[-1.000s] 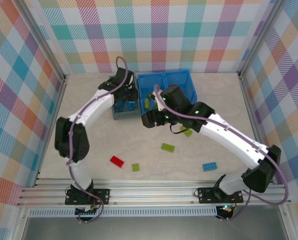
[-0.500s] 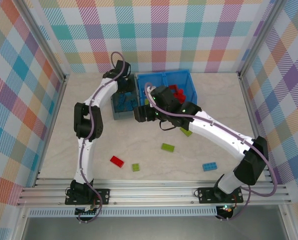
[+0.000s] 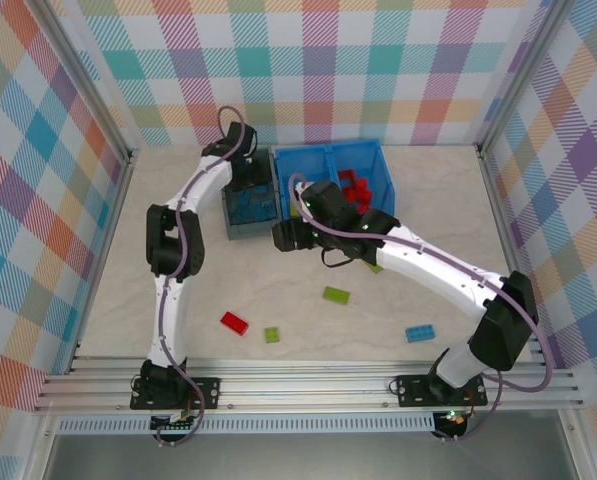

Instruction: Sort the legos into containers by color

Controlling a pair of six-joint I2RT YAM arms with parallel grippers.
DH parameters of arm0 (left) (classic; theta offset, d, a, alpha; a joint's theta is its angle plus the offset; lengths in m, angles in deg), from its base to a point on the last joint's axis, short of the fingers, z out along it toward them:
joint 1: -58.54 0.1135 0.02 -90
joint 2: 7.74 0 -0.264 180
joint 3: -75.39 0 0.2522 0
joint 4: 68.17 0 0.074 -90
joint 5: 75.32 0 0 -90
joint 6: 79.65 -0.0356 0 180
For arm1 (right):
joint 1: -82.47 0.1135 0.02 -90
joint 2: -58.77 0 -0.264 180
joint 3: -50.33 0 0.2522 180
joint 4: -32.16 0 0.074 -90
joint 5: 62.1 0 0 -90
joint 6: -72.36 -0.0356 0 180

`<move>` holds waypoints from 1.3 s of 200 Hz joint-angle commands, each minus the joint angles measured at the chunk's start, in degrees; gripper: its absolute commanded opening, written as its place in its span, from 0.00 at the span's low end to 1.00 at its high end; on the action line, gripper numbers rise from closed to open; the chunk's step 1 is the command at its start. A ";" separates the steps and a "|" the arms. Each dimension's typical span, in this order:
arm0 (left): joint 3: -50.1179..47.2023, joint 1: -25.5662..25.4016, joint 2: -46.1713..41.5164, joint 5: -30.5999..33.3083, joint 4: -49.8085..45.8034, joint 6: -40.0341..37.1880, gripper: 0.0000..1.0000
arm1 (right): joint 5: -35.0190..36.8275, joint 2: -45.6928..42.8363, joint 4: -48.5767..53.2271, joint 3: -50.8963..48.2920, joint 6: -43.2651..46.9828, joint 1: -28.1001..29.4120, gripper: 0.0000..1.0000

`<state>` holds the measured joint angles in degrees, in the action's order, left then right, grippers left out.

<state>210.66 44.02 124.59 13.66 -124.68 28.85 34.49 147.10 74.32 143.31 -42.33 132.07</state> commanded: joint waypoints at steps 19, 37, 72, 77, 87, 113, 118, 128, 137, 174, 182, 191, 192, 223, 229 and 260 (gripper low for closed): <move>-12.91 -2.39 -22.29 1.55 4.44 1.26 0.64 | 1.20 0.80 2.97 -1.44 -0.65 3.09 0.76; -23.74 -3.93 -34.24 3.58 5.76 3.10 0.67 | -0.04 2.87 0.12 -3.92 2.70 8.64 0.76; -45.29 -5.28 -61.31 4.67 2.34 10.87 0.73 | -6.04 8.63 -2.84 -5.63 7.28 15.59 0.79; -47.83 -5.33 -65.07 4.61 0.95 12.16 0.74 | -6.62 9.69 -2.82 -5.30 7.58 16.15 0.79; -52.23 -5.42 -72.77 5.15 -2.69 14.91 0.75 | -7.37 12.39 -2.18 -3.82 8.11 17.81 0.80; -59.38 -5.40 -89.07 9.73 -15.01 18.70 0.78 | -6.77 19.82 0.51 1.36 9.61 21.24 0.84; -60.22 -5.33 -91.59 10.51 -16.82 19.06 0.78 | -6.69 20.98 0.78 2.16 9.81 21.51 0.85; -61.08 -5.37 -96.36 12.08 -20.68 19.95 0.78 | -6.40 23.55 1.87 4.27 10.14 21.98 0.86; -61.55 -5.34 -99.92 12.87 -23.26 20.67 0.78 | -5.24 25.55 3.22 6.17 10.36 22.32 0.87; -59.81 -5.35 -106.48 16.61 -28.44 22.90 0.78 | -2.45 31.55 5.61 11.27 11.23 22.51 0.83; -59.19 -5.37 -106.75 17.19 -29.01 22.98 0.77 | -1.84 32.75 6.46 12.48 11.33 22.55 0.81; -58.40 -5.34 -106.76 17.47 -29.30 22.97 0.77 | -1.18 33.84 7.13 13.59 11.47 22.62 0.79; -58.31 -5.34 -106.76 17.50 -29.36 22.97 0.77 | -1.12 33.97 7.21 13.72 11.44 22.63 0.79; -56.49 -5.34 -105.60 17.61 -29.95 22.29 0.77 | -0.78 36.35 6.33 15.32 11.42 22.71 0.65; -56.39 -5.37 -105.40 17.40 -30.01 22.23 0.77 | -0.99 36.71 5.96 15.58 11.34 22.72 0.65; -57.15 -5.34 -105.61 16.49 -29.14 22.74 0.77 | -0.86 38.67 5.90 17.49 10.35 22.90 0.61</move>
<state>153.22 38.47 18.45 29.81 -153.02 51.10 33.49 184.09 79.59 158.11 -31.73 154.56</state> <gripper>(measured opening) 0.770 0.637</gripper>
